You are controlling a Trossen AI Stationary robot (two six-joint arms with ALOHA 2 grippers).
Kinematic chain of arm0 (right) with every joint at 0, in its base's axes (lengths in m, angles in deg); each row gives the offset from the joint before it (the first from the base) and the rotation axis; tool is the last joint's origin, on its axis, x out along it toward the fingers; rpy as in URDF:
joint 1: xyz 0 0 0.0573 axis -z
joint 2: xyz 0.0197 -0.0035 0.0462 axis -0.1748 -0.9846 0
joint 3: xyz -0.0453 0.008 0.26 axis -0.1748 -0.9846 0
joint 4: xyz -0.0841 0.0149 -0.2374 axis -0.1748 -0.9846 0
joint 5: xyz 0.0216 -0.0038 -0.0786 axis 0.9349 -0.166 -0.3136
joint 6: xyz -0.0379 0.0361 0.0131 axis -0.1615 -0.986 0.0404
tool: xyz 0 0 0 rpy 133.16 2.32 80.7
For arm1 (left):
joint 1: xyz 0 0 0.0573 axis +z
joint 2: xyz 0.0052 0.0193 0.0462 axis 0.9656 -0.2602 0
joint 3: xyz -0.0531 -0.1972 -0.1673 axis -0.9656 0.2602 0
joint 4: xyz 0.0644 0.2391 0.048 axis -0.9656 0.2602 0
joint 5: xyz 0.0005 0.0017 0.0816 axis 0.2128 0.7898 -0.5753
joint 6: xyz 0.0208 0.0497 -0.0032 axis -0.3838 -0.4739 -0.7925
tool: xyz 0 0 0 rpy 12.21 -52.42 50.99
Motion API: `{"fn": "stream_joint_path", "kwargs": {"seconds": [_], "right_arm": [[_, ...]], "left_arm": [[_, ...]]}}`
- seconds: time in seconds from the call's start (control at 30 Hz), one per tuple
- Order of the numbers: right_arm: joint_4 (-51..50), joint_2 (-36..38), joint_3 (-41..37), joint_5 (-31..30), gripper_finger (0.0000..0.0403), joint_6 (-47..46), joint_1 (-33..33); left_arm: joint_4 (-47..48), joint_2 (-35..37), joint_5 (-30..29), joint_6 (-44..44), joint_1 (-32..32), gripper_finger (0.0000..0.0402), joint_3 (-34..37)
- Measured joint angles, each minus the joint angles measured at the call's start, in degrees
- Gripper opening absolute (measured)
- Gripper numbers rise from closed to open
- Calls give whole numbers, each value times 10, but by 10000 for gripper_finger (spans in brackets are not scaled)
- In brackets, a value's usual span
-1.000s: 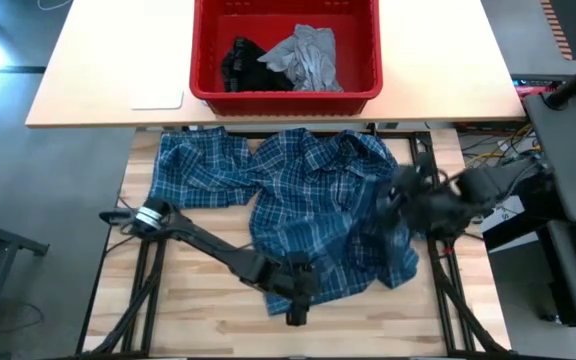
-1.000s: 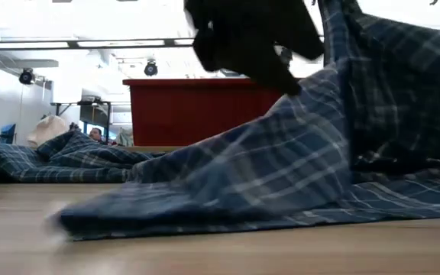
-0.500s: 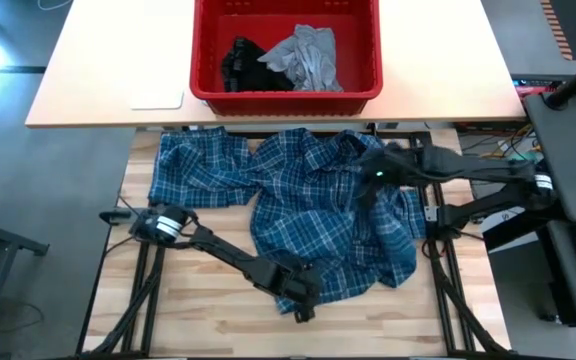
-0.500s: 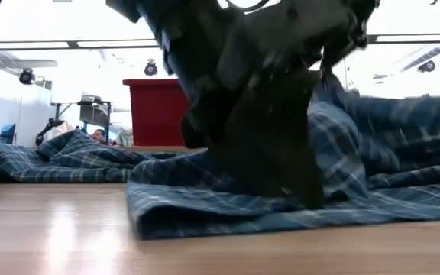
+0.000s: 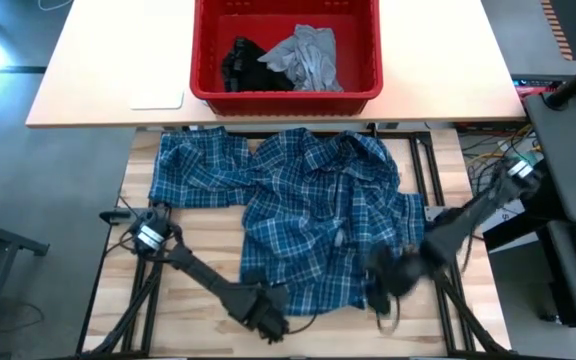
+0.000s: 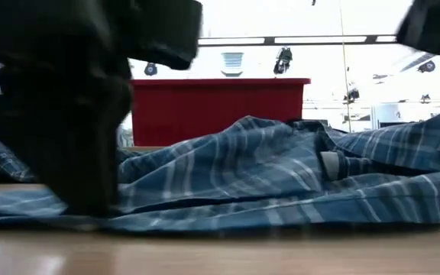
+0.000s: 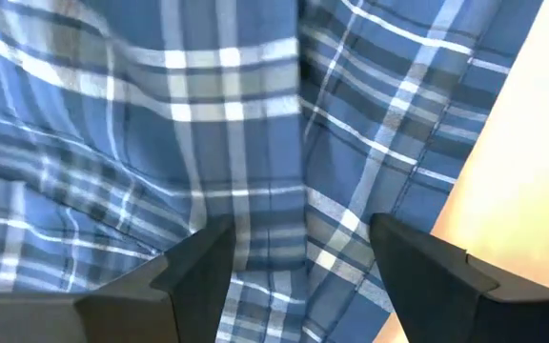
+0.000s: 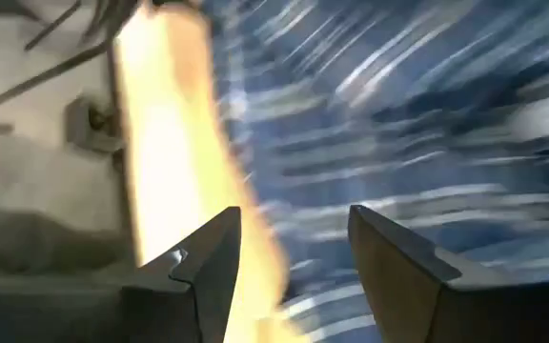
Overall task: Fold Laundry from Bin
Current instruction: Fold the blue patterned long sleeve shirt
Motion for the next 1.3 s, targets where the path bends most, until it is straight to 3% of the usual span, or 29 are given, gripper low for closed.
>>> {"fn": "stream_joint_path", "kwargs": {"seconds": [0.1,0.2,0.4,0.47,0.63,0.7,0.77,0.87,0.93,1.03,1.13,1.3], "right_arm": [[23,-105,17,-9,175,-39,-34],[-15,-213,44,2,162,-97,-37],[-132,-322,155,114,140,-210,-77],[-194,-330,196,148,137,-244,-111],[-341,-309,287,160,141,-346,-171],[-366,-297,313,124,143,-372,-181],[-358,-283,331,49,144,-369,-181],[-315,-275,336,-36,142,-314,-155],[-285,-289,330,-50,140,-261,-125],[-253,-327,320,-39,139,-187,-82],[-280,-362,312,-20,139,-194,-51],[-299,-382,288,121,132,-246,-53]], "left_arm": [[-5,-1,3,12,-10,235,0],[-4,-1,11,16,-15,235,1],[74,0,31,64,-58,235,0],[80,0,29,87,-76,235,2],[83,6,56,144,-110,234,-1],[85,13,64,146,-112,234,-13],[81,23,57,135,-111,234,-30],[81,66,10,99,-103,234,-53],[91,88,-8,92,-93,234,-50],[121,91,-17,109,-77,234,-21],[110,96,0,141,-73,234,24],[27,87,82,201,-85,235,140]]}}
